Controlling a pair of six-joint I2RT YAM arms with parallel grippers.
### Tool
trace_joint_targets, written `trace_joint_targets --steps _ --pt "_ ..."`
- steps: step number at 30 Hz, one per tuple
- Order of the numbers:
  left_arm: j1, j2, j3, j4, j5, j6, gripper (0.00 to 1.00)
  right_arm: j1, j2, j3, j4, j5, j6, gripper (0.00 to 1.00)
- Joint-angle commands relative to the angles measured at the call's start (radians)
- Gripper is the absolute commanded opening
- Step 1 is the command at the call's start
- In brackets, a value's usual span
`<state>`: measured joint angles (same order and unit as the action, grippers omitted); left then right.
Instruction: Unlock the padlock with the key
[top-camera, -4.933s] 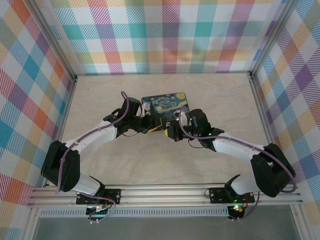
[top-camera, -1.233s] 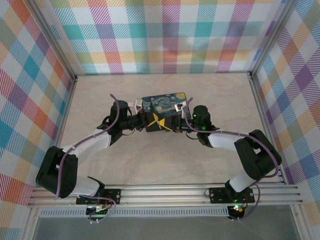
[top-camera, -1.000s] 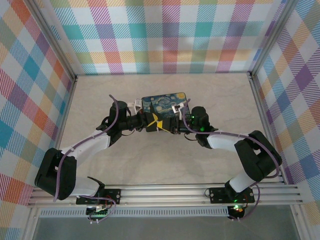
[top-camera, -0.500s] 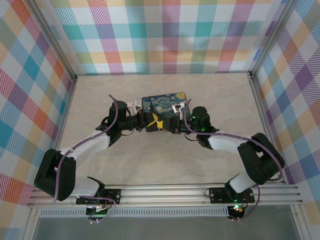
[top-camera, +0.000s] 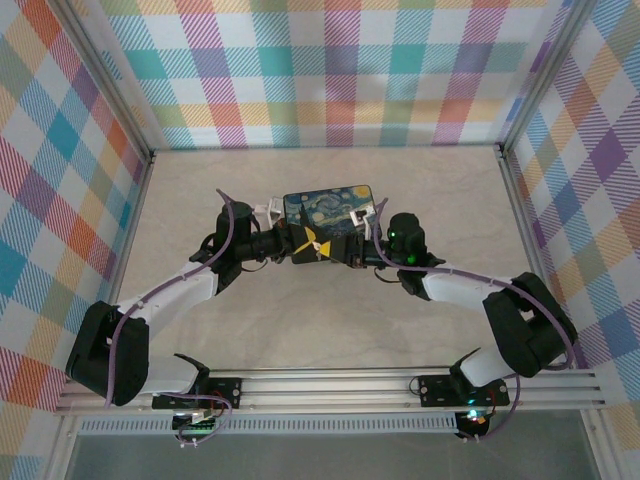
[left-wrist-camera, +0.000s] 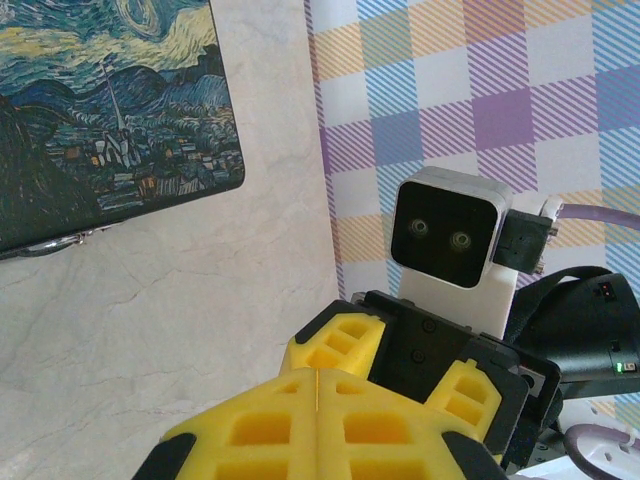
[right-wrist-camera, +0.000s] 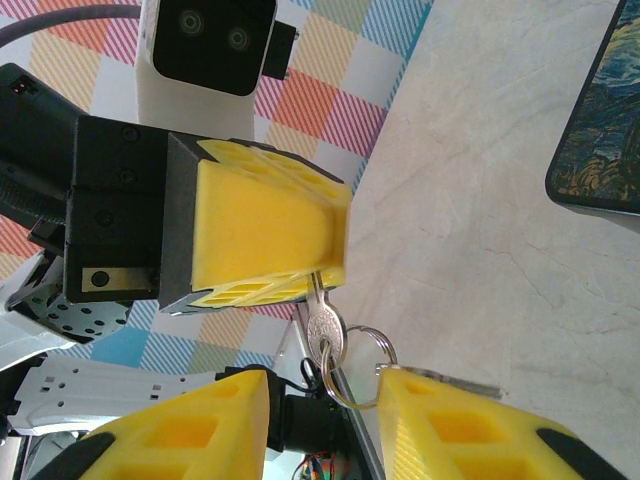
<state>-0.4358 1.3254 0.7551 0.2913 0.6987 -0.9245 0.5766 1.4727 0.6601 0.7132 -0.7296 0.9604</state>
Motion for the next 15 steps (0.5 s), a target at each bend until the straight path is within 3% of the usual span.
trace_joint_targets --steps 1,15 --pt "0.009 -0.019 0.013 0.022 0.034 -0.005 0.00 0.010 0.017 0.035 0.033 0.001 -0.002 0.34" --pt "0.008 -0.029 0.007 0.029 0.037 -0.005 0.00 0.023 0.053 0.059 0.083 -0.006 0.031 0.28"
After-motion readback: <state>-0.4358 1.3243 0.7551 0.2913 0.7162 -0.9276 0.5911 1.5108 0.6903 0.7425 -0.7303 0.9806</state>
